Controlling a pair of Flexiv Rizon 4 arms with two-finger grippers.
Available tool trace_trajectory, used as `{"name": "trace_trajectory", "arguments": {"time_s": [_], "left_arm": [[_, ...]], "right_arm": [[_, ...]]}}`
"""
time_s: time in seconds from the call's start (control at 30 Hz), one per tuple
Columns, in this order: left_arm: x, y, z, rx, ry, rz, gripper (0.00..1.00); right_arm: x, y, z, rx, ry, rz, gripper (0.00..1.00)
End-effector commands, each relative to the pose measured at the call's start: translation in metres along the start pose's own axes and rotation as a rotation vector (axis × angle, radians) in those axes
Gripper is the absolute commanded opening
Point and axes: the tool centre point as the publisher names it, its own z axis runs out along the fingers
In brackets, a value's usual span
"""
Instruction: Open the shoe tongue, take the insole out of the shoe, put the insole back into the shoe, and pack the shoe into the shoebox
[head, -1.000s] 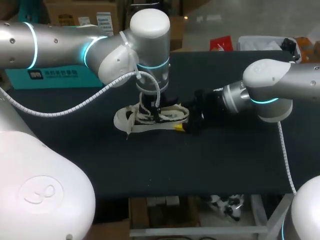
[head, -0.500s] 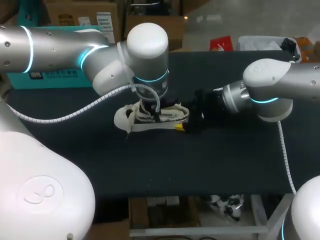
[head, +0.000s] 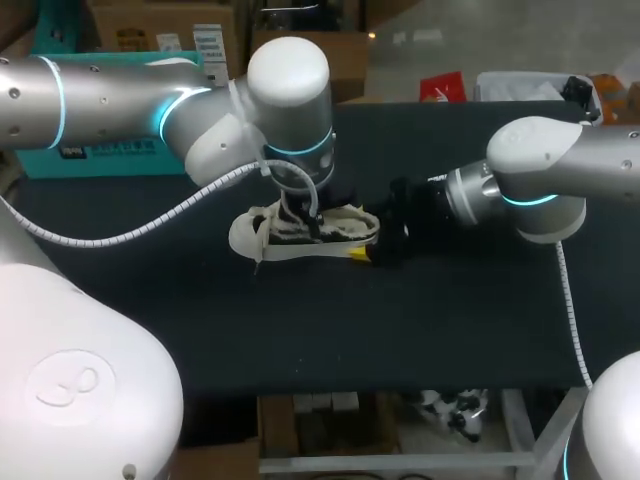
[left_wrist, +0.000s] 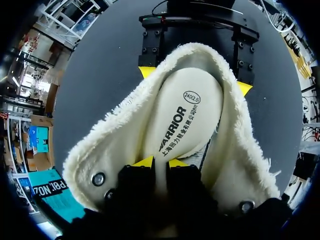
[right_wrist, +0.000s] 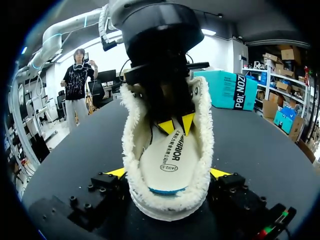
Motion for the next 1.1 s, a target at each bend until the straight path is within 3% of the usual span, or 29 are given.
{"name": "trace_trajectory", "arguments": {"time_s": [0.03, 0.37, 0.7, 0.83, 1.1], "left_arm": [[-0.012, -0.002, 0.002, 0.054, 0.067, 0.022, 0.00], [0.005, -0.008, -0.061, 0.135, 0.124, 0.055, 0.00], [0.021, -0.010, -0.083, 0.161, 0.180, 0.048, 0.00], [0.023, -0.011, -0.084, 0.182, 0.229, 0.027, 0.00], [0.020, -0.015, -0.111, 0.322, 0.396, 0.023, 0.00]], "right_arm": [[0.005, 0.001, 0.003, -0.004, 0.007, -0.003, 0.00], [0.005, 0.001, 0.003, -0.004, 0.007, -0.003, 0.00], [0.005, 0.001, 0.003, -0.004, 0.007, -0.003, 0.00], [0.005, 0.001, 0.003, -0.004, 0.007, -0.003, 0.00], [0.005, 0.001, 0.003, -0.004, 0.007, -0.003, 0.00]]}}
